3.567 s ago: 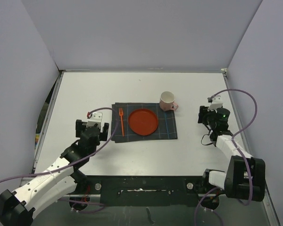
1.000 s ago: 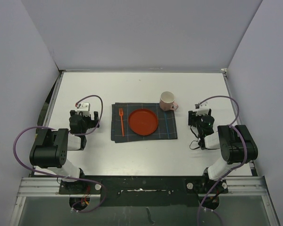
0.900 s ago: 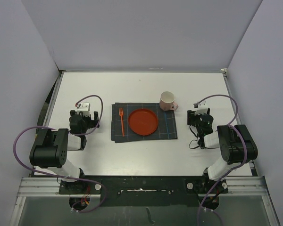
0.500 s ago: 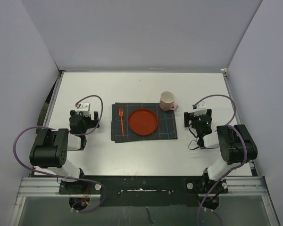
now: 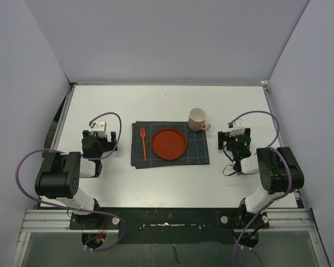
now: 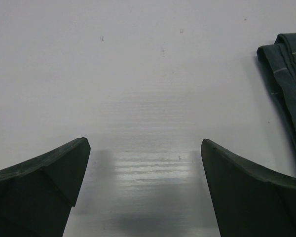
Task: Set the dinner table for one person
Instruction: Reset both arms
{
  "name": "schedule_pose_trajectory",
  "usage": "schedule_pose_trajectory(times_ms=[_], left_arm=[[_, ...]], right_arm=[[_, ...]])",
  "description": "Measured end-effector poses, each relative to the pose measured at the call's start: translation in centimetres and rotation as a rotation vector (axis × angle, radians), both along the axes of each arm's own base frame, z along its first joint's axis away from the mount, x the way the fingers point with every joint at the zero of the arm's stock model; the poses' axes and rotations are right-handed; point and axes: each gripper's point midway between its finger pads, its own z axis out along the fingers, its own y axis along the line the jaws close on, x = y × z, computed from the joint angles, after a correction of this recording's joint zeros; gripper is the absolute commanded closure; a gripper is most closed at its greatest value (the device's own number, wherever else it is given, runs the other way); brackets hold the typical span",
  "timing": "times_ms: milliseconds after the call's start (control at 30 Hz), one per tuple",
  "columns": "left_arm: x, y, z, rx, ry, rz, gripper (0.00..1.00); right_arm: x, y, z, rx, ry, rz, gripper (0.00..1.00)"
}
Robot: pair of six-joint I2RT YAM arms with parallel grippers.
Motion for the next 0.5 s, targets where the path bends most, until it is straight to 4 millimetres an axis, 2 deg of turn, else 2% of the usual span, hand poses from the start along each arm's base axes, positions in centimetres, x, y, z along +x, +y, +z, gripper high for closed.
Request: schedule_pose_trajectory(times_ms=[500], left_arm=[[0.0, 0.0, -0.01, 0.0, 0.0, 0.0, 0.02]], right_arm=[[-0.15, 0.1, -0.27, 0.008, 0.012, 0.001, 0.02]])
